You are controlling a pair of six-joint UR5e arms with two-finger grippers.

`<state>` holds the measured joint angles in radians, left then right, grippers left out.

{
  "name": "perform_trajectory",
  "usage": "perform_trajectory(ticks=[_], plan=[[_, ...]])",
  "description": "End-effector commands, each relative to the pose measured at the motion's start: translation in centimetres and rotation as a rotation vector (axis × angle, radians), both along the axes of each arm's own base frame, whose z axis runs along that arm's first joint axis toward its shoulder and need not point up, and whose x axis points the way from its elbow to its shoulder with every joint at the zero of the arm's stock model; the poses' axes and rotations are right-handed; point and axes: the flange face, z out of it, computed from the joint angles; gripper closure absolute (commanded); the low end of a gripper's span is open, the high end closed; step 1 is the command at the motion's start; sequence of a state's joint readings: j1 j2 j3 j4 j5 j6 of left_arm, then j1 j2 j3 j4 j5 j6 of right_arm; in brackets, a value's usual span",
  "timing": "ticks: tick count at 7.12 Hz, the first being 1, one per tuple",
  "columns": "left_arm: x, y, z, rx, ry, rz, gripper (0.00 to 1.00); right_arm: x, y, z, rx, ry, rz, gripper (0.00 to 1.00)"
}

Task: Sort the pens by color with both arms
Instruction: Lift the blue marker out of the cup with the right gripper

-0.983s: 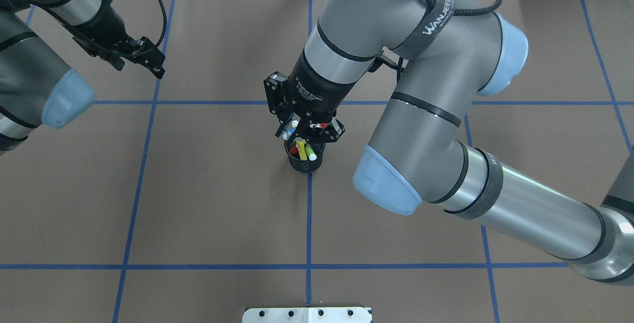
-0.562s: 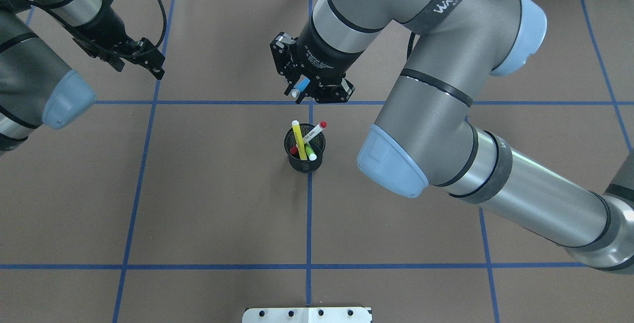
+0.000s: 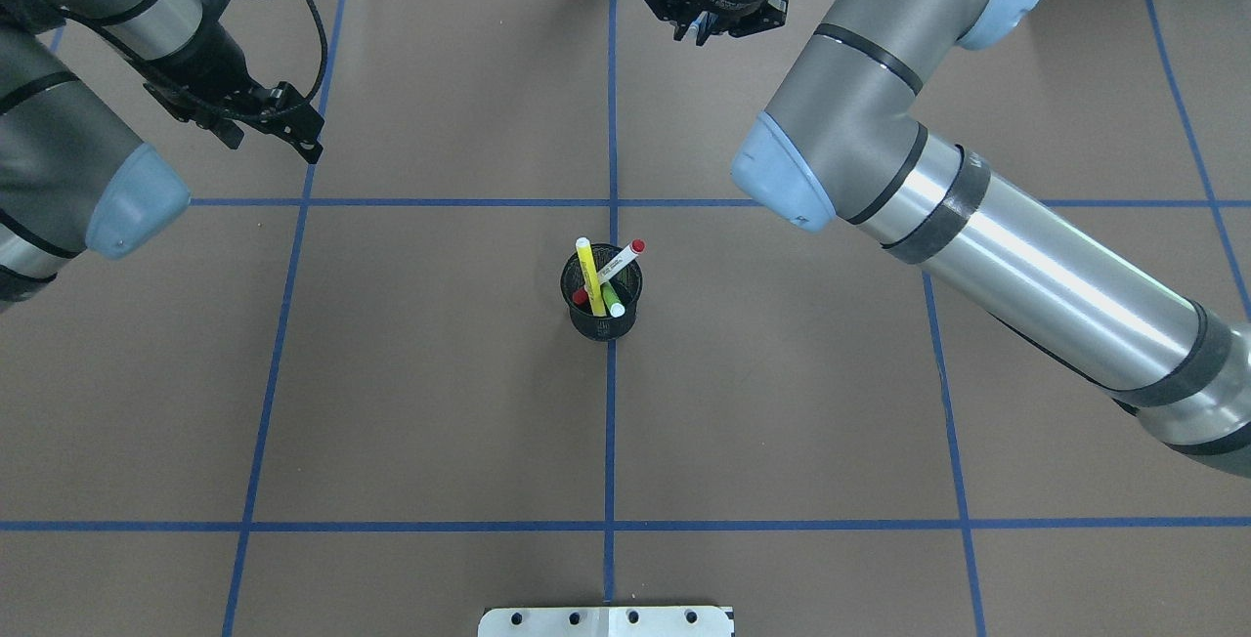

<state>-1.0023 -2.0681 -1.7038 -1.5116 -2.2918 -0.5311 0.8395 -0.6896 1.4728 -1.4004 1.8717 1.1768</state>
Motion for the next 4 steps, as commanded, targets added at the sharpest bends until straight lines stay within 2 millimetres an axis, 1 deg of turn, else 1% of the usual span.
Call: perform_trajectory(ticks=[1,2,4], plan=[[0.4,-0.7,1.2,-0.001,0.0,-0.002,0.0,-3.2,-4.8,6.5,0.154,0.029,0.052,1.0],[0.6,-1.1,1.7,0.008,0.006,-0.003,0.0,-4.1,-4.3,7.0,0.232,0.081,-0.003,1.0],[0.7,-1.4,2.4,0.007,0.002,0.001,0.0,-8.4,-1.5,9.1,0.285,0.125,-0.001,1.0]])
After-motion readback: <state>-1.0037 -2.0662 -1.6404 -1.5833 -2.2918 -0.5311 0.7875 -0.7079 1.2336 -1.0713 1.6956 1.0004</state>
